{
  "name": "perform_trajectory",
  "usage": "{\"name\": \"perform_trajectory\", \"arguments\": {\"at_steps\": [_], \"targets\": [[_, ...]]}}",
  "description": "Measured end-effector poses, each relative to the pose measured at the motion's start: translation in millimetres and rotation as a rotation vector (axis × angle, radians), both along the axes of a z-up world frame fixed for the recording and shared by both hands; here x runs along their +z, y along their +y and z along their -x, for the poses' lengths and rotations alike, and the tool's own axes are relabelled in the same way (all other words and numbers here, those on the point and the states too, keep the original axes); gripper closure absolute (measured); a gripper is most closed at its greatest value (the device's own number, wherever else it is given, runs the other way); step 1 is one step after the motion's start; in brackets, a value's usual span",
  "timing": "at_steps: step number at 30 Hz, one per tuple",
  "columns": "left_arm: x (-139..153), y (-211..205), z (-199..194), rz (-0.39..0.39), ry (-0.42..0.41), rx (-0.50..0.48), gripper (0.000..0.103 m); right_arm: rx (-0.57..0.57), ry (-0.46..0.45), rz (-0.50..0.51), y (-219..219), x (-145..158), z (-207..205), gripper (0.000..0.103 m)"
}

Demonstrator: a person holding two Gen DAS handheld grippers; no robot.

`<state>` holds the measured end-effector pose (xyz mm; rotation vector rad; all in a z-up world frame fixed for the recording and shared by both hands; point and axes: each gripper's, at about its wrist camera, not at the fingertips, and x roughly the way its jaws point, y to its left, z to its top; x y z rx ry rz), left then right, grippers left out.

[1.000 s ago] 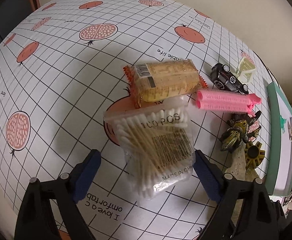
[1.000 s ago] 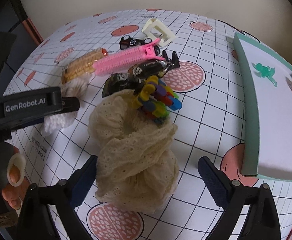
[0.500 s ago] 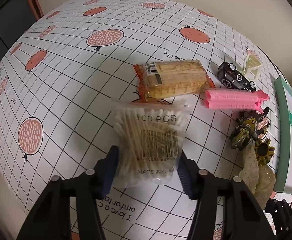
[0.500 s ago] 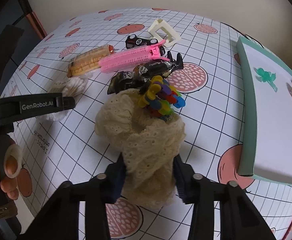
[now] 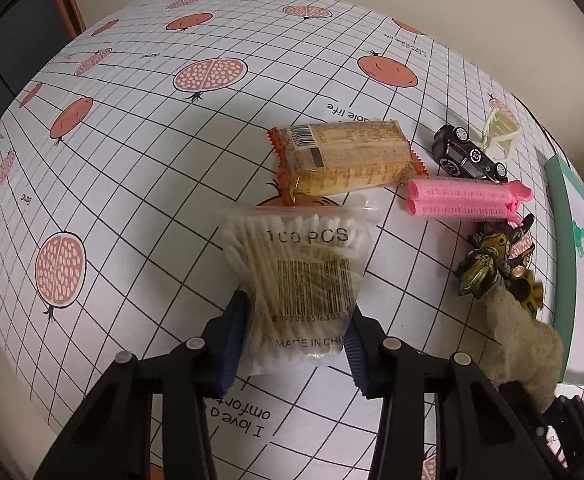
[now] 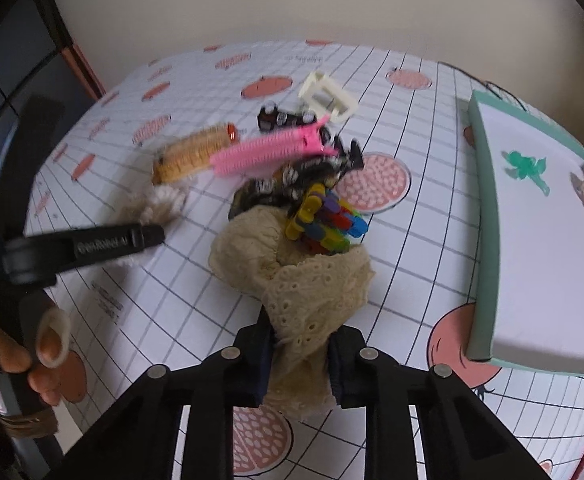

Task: Organize objects

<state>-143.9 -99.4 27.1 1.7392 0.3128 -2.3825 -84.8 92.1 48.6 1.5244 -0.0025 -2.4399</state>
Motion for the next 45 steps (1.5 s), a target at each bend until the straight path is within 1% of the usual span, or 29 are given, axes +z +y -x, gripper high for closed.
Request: {"name": "perform_trajectory", "arguments": {"at_steps": [9, 13, 19, 21, 25, 26, 31, 37, 45], "targets": [[3, -3, 2, -0.02, 0.004, 0.016, 0.059, -0.018, 0.083, 0.059, 0, 20, 1, 0.079], [11, -9, 4, -0.02, 0.017, 0.018, 0.059, -0.023, 0.121, 0.074, 1, 29, -1, 0.079], [22, 0, 0, -0.018, 0.044, 0.023, 0.059, -0.032, 0.158, 0.089, 5, 37, -2, 0.079], [25, 2, -6, -0.019, 0.057, 0.024, 0.059, -0.033, 0.175, 0.105, 6, 40, -2, 0.079], [32, 2, -5, -0.014, 0.087, 0.021, 0.059, -0.038, 0.208, 0.12, 8, 48, -4, 0.079], [29, 5, 2, -0.013, 0.091, 0.021, 0.059, -0.039, 0.213, 0.122, 8, 49, -4, 0.079], [36, 5, -6, -0.012, 0.105, 0.014, 0.059, -0.045, 0.213, 0.115, 10, 49, -4, 0.079], [37, 9, -5, -0.015, 0.105, 0.015, 0.059, -0.049, 0.211, 0.104, 14, 49, -4, 0.079], [44, 17, -6, -0.006, 0.127, 0.002, 0.059, -0.073, 0.225, 0.101, 25, 53, -6, 0.079]]}}
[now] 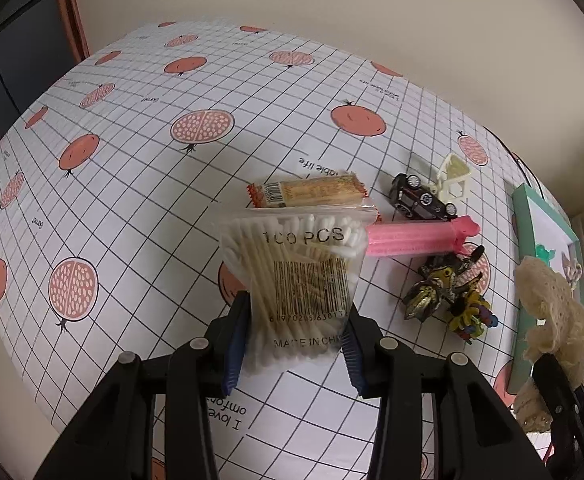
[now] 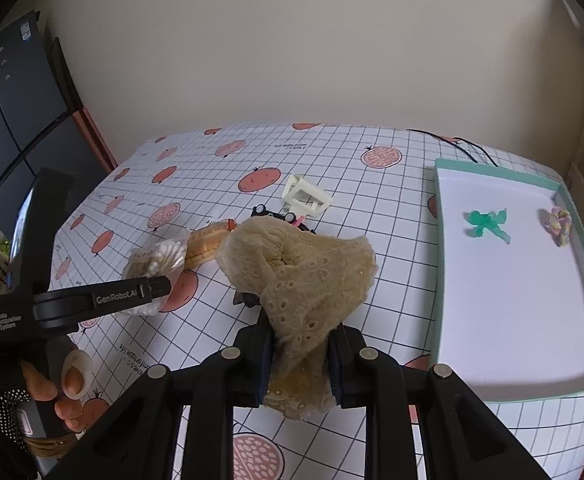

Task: Organize objects

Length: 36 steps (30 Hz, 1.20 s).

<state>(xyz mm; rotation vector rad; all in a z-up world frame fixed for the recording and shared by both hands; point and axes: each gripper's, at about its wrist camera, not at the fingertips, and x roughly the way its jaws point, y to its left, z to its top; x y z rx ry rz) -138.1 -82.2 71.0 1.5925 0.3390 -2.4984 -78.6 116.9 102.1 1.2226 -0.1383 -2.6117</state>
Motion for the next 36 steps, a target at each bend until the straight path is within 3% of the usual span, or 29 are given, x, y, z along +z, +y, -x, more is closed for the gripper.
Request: {"name": "perform_trajectory", "arguments": {"at_steps": [17, 28, 36], "targets": [[26, 47, -3, 0.023, 0.08, -0.069, 0.059, -0.096, 0.021, 0.003, 51, 13, -9, 0.079], [53, 111, -11, 0.01, 0.172, -0.196, 0.059, -0.188, 0.017, -0.054, 114, 16, -16, 0.079], [60, 152, -16, -0.042, 0.208, -0.292, 0.059, -0.288, -0.004, -0.036, 160, 13, -22, 0.079]]}}
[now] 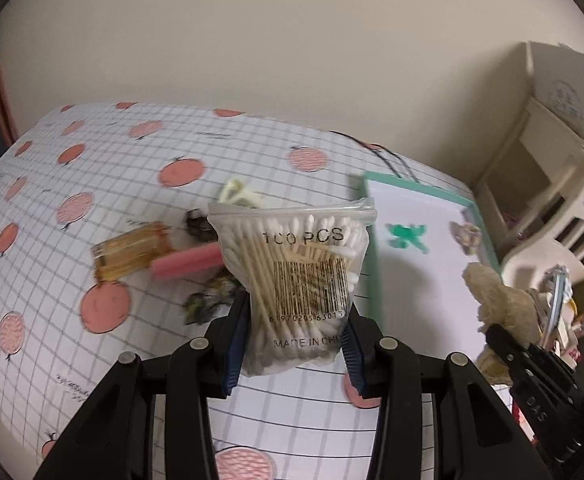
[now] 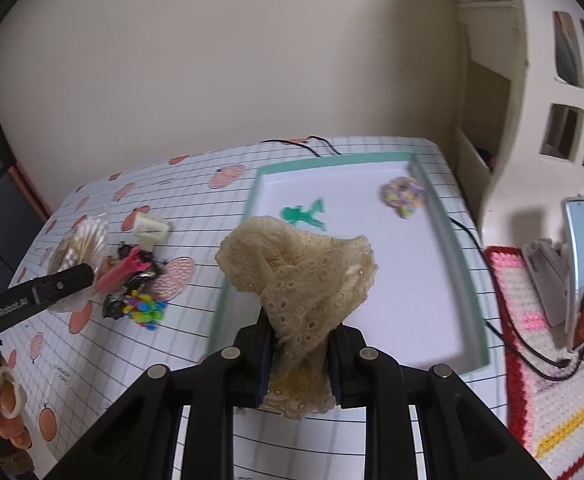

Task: Organize objects

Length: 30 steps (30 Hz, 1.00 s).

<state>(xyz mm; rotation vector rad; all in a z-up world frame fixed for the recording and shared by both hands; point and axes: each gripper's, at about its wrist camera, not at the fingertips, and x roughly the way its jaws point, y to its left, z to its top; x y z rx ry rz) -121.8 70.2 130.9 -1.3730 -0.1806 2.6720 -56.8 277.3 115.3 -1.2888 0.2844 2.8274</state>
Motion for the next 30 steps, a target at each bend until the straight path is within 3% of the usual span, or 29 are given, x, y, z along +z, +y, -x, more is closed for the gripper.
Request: {"name": "perform_trajectory", "arguments": {"at_steps": [9, 13, 30], "targets": [[6, 47, 5, -0.049, 0.038, -0.118, 0.059, -0.073, -0.005, 0.009, 30, -5, 3, 0.079], [6, 73, 11, -0.021, 0.063, -0.184, 0.059, -0.093, 0.006, 0.014, 40, -6, 9, 0.079], [-36, 118, 61, 0.013, -0.003, -0.264, 0.059, -0.126, -0.037, -0.041, 70, -24, 59, 0.078]]}}
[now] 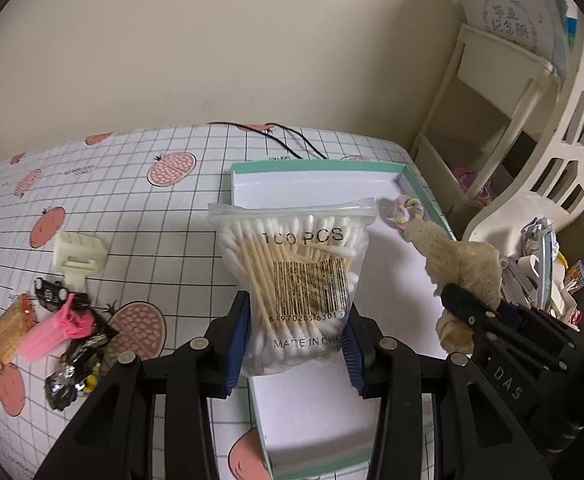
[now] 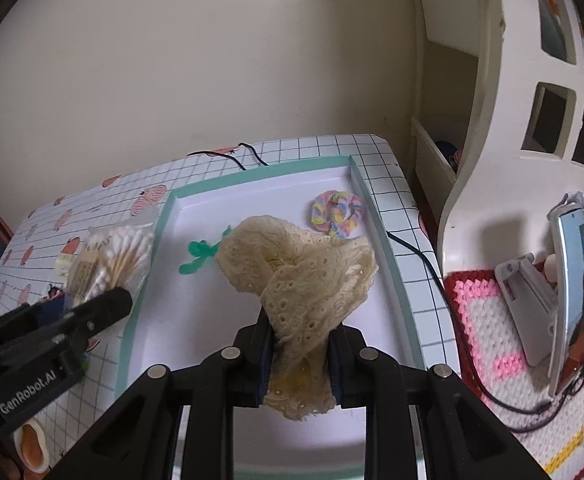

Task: Organize objects
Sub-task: 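Lower the swab bag into the tray and open the left tool while the right tool releases the lace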

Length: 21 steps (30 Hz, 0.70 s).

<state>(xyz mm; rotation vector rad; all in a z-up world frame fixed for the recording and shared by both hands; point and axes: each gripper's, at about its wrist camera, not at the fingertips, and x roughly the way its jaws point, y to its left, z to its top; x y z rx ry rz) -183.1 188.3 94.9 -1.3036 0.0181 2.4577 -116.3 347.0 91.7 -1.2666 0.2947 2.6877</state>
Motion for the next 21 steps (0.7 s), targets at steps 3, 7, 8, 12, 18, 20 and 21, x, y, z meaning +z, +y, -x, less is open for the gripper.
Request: {"name": "perform_trajectory", "arguments": {"at_steps": [3, 7, 8, 12, 18, 20, 21], "targets": [[-9, 5, 7, 0.0, -0.016, -0.011, 0.059, -0.005, -0.01, -0.005, 2, -4, 9, 0.078], [-20, 14, 14, -0.001, -0.035, -0.027, 0.059, -0.011, -0.024, -0.01, 5, -9, 21, 0.078], [-22, 16, 15, -0.001, -0.042, -0.029, 0.059, -0.01, -0.029, -0.014, 6, -10, 24, 0.078], [-32, 21, 20, -0.002, -0.061, -0.036, 0.059, -0.02, -0.052, -0.024, 10, -18, 34, 0.078], [-42, 21, 25, -0.001, -0.085, -0.039, 0.059, -0.033, -0.088, -0.034, 12, -31, 45, 0.078], [-45, 20, 26, -0.003, -0.094, -0.036, 0.059, -0.037, -0.097, -0.035, 13, -34, 47, 0.078], [-47, 20, 27, -0.001, -0.097, -0.037, 0.059, -0.04, -0.1, -0.033, 14, -35, 48, 0.078]]}}
